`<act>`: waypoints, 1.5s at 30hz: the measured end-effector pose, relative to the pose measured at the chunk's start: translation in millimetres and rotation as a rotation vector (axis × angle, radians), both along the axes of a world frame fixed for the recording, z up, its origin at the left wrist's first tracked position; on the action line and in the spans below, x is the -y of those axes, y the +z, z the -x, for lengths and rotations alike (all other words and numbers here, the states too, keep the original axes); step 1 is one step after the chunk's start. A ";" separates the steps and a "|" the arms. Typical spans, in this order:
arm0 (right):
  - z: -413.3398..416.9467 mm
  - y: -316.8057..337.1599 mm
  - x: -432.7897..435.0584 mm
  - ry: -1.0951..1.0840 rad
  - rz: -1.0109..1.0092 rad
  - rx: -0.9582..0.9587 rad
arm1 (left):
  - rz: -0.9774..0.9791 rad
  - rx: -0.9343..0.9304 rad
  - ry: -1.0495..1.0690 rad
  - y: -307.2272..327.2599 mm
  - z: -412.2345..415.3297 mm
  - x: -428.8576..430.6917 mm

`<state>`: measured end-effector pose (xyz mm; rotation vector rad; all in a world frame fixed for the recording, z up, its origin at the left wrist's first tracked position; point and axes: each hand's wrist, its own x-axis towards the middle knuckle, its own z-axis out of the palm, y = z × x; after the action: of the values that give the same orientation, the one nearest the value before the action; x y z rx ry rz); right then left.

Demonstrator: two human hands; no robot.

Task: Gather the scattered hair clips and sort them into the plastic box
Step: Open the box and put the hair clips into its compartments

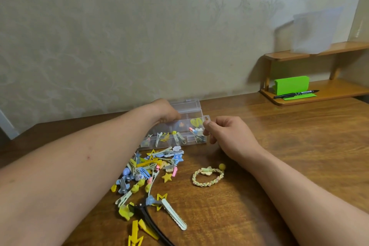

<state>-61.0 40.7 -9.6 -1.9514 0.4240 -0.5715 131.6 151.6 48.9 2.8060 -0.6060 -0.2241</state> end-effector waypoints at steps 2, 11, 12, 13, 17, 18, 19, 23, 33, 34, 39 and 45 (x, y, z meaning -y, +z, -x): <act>0.7 0.6 0.1 0.002 -0.009 0.002 | 0.072 0.000 -0.009 3.6 1.6 -6.2; 3.0 2.9 -1.4 0.015 -0.022 0.003 | 0.585 0.146 -0.175 13.4 56.4 -83.6; 3.7 3.1 -1.8 0.015 -0.023 0.003 | 0.610 0.142 -0.194 8.7 68.7 -96.2; 4.2 3.2 -2.0 0.013 -0.024 0.005 | 0.622 0.120 -0.210 2.3 80.4 -107.8; 4.9 2.9 -2.0 0.005 -0.001 0.019 | 0.553 0.068 -0.300 -28.2 106.1 -135.7; 5.2 2.6 -1.8 0.006 0.002 0.017 | 0.519 0.070 -0.336 -32.5 108.4 -137.9; 5.3 2.1 -1.3 0.007 0.006 0.016 | 0.486 0.075 -0.368 -34.5 109.8 -138.4; 5.4 0.5 -0.4 0.011 0.011 0.024 | 0.324 0.162 -0.460 -34.4 114.3 -137.8; 1.0 -1.0 0.4 0.013 0.015 0.009 | 0.073 0.287 -0.490 -37.0 110.3 -138.0; 1.1 -0.7 0.5 0.011 0.016 0.006 | 0.078 0.291 -0.496 -36.8 111.4 -137.4; 1.4 -0.1 0.0 0.010 0.015 0.009 | 0.088 0.282 -0.511 -38.2 112.1 -135.8; 1.6 -0.7 0.3 0.016 0.008 0.009 | 0.053 0.320 -0.535 -39.6 113.2 -135.9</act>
<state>-62.6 40.4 -10.2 -1.9571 0.4012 -0.5724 18.5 287.6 9.2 2.5867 -1.4085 0.1475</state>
